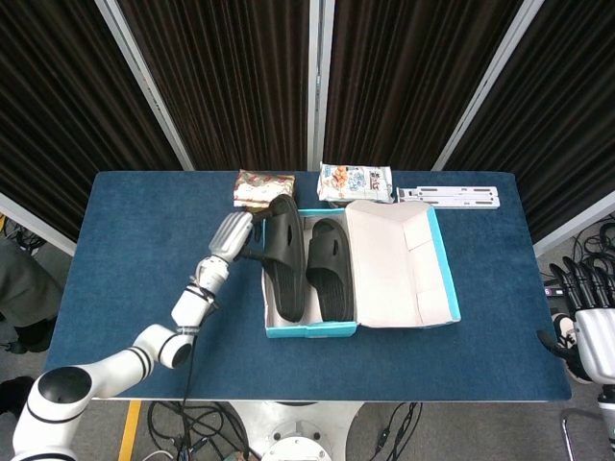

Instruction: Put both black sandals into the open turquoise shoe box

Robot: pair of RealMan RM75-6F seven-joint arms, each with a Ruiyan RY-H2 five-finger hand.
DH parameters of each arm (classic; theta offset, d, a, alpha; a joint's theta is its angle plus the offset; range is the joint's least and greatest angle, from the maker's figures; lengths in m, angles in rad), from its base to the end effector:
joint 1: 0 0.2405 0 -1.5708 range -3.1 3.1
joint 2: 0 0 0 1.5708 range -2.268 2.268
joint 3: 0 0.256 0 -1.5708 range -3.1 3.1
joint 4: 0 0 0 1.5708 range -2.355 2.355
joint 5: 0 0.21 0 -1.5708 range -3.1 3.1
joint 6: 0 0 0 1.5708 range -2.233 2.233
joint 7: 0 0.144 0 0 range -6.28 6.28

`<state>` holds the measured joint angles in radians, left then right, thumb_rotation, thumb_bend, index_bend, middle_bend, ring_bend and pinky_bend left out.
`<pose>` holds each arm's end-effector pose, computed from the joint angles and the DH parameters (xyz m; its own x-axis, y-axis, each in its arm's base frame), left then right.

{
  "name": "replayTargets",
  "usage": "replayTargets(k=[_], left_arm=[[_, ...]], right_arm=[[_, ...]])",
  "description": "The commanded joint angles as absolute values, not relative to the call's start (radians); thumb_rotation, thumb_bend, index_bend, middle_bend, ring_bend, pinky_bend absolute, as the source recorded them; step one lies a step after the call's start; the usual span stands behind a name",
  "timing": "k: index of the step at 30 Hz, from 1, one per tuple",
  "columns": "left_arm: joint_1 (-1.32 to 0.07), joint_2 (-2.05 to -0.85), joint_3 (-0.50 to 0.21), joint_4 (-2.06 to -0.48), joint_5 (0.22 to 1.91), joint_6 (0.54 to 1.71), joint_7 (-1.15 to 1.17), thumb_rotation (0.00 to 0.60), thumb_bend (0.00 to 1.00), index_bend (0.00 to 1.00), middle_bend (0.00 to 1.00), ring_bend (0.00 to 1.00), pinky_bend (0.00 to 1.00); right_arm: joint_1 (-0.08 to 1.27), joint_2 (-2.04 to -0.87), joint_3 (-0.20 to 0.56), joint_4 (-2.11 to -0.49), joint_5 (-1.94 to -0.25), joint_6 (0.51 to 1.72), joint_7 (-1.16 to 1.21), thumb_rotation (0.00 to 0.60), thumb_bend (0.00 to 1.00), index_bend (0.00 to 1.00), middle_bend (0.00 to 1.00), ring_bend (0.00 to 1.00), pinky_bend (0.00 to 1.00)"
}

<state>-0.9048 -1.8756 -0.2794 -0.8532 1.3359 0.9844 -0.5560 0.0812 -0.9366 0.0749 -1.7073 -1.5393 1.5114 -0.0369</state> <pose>-0.1144 0.4163 -0.0524 -0.1391 0.2764 0.9509 0.9125 -0.3372 0.2315 -0.2938 -0.1840 0.2115 0.5052 0.0552 0.8612 -0.8602 -0.0482 0.5077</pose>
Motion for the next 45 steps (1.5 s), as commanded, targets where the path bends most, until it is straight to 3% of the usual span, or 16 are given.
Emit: replayTargets(k=[1, 18, 25, 27, 29, 33, 35, 40, 45], left_arm=[[-0.905, -1.872, -0.277, -0.866, 1.316, 0.940, -0.552, 0.600, 0.00, 0.49, 0.50, 0.66, 0.76], [-0.916, -1.825, -0.286, -0.948, 1.172, 0.682, -0.478, 0.600, 0.00, 0.47, 0.51, 0.66, 0.76], [-0.933, -1.827, -0.287, -0.947, 1.112, 0.620, -0.382, 0.600, 0.00, 0.39, 0.50, 0.65, 0.75], [-0.934, -1.817, -0.287, -0.966, 1.106, 0.618, -0.354, 0.600, 0.00, 0.29, 0.42, 0.59, 0.72], [-0.931, -1.807, -0.285, -0.990, 1.111, 0.637, -0.330, 0.600, 0.00, 0.19, 0.29, 0.46, 0.67], [-0.922, -1.776, -0.273, -1.044, 1.117, 0.682, -0.241, 0.600, 0.00, 0.13, 0.11, 0.11, 0.50], [-0.917, -1.761, -0.270, -1.071, 1.111, 0.708, -0.189, 0.600, 0.00, 0.11, 0.04, 0.02, 0.38], [-0.912, -1.670, -0.260, -1.202, 1.051, 0.721, -0.026, 0.600, 0.00, 0.09, 0.01, 0.00, 0.27], [-0.919, -1.508, -0.236, -1.402, 0.985, 0.707, 0.130, 0.600, 0.00, 0.09, 0.01, 0.00, 0.26]], right_arm=[[0.082, -0.936, 0.075, -1.708, -1.538, 1.509, -0.037, 0.600, 0.07, 0.00, 0.00, 0.00, 0.00], [0.084, -0.938, 0.075, -1.706, -1.535, 1.503, -0.039, 0.600, 0.07, 0.00, 0.00, 0.00, 0.00], [0.084, -0.936, 0.074, -1.708, -1.533, 1.500, -0.039, 0.600, 0.07, 0.00, 0.00, 0.00, 0.00], [0.083, -0.936, 0.073, -1.707, -1.535, 1.502, -0.038, 0.600, 0.07, 0.00, 0.00, 0.00, 0.00], [0.081, -0.936, 0.073, -1.705, -1.536, 1.505, -0.036, 0.600, 0.07, 0.00, 0.00, 0.00, 0.00], [0.081, -0.934, 0.073, -1.706, -1.538, 1.507, -0.033, 0.600, 0.07, 0.00, 0.00, 0.00, 0.00], [0.080, -0.933, 0.073, -1.705, -1.540, 1.508, -0.031, 0.600, 0.07, 0.00, 0.00, 0.00, 0.00], [0.075, -0.934, 0.070, -1.699, -1.546, 1.517, -0.022, 0.600, 0.07, 0.00, 0.00, 0.00, 0.00], [0.073, -0.934, 0.069, -1.694, -1.550, 1.521, -0.014, 0.600, 0.07, 0.00, 0.00, 0.00, 0.00]])
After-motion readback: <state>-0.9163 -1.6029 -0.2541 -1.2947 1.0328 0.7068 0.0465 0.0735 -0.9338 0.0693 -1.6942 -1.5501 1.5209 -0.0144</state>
